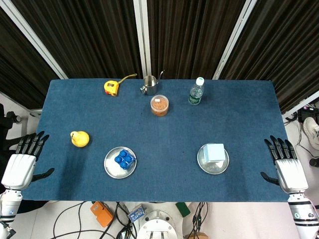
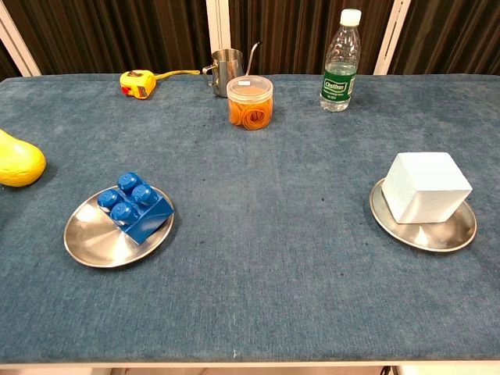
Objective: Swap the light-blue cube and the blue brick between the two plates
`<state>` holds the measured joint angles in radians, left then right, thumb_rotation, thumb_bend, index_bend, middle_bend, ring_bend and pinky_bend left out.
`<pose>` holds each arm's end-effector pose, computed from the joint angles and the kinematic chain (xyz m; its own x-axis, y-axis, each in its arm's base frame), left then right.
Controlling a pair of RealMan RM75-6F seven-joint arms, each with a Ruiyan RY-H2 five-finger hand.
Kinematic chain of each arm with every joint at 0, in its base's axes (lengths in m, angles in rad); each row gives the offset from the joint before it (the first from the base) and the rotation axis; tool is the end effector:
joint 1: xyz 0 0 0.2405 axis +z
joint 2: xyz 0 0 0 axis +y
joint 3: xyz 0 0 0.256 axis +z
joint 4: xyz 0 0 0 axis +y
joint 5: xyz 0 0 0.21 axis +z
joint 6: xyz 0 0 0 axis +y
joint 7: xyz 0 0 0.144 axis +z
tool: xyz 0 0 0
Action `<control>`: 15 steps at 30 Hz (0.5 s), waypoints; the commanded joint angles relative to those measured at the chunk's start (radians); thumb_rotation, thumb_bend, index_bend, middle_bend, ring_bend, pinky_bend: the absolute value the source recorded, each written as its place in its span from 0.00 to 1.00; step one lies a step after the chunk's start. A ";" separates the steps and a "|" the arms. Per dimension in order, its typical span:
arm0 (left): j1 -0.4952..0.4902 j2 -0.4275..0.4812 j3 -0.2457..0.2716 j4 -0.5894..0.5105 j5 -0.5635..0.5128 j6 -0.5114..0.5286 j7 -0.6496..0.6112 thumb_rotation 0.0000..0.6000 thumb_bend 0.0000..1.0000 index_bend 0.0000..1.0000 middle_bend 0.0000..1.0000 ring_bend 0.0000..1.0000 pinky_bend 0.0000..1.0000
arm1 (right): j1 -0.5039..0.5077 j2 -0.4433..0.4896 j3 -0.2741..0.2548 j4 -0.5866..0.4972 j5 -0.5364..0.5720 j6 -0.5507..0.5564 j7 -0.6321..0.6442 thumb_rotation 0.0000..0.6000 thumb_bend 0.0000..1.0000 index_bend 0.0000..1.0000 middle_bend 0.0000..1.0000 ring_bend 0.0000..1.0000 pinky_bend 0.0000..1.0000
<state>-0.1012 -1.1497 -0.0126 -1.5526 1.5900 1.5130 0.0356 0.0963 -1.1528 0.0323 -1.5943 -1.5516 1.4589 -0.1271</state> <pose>-0.3068 0.1784 0.1480 0.4599 -0.0020 0.8879 0.8824 -0.1103 -0.4573 -0.3055 -0.1805 0.1411 0.5007 -0.0332 0.8650 -0.8643 -0.0752 0.4974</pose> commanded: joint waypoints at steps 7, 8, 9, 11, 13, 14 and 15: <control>-0.001 0.008 0.008 -0.011 -0.002 -0.013 0.007 1.00 0.07 0.02 0.00 0.00 0.01 | 0.021 -0.014 0.005 0.010 -0.002 -0.026 0.005 1.00 0.26 0.00 0.00 0.00 0.00; -0.002 0.009 0.009 -0.012 -0.001 -0.015 0.006 1.00 0.07 0.02 0.00 0.00 0.01 | 0.031 -0.017 0.005 0.011 -0.008 -0.037 0.007 1.00 0.26 0.00 0.00 0.00 0.00; -0.003 0.010 0.009 -0.013 -0.001 -0.016 0.005 1.00 0.07 0.02 0.00 0.00 0.01 | 0.039 -0.020 0.005 0.013 -0.010 -0.049 0.010 1.00 0.26 0.00 0.00 0.00 0.00; -0.005 0.013 0.010 -0.012 -0.003 -0.022 0.000 1.00 0.07 0.02 0.00 0.00 0.01 | 0.076 -0.027 0.013 0.008 -0.008 -0.103 -0.009 1.00 0.26 0.00 0.00 0.00 0.00; -0.007 0.014 0.009 -0.011 -0.008 -0.027 0.001 1.00 0.07 0.02 0.00 0.00 0.01 | 0.121 -0.033 0.025 -0.001 -0.003 -0.163 -0.036 1.00 0.26 0.00 0.00 0.00 0.00; -0.007 0.015 0.008 -0.011 -0.010 -0.029 0.003 1.00 0.07 0.02 0.00 0.00 0.01 | 0.142 -0.036 0.032 -0.007 0.005 -0.194 -0.045 1.00 0.26 0.00 0.00 0.00 0.00; -0.008 0.015 0.008 -0.012 -0.012 -0.030 0.004 1.00 0.07 0.02 0.00 0.00 0.01 | 0.159 -0.037 0.038 -0.013 0.017 -0.221 -0.053 1.00 0.26 0.00 0.00 0.00 0.00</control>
<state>-0.1090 -1.1353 -0.0048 -1.5641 1.5783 1.4833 0.0393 0.2049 -1.1804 0.0530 -1.5936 -1.5509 1.3019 -0.1521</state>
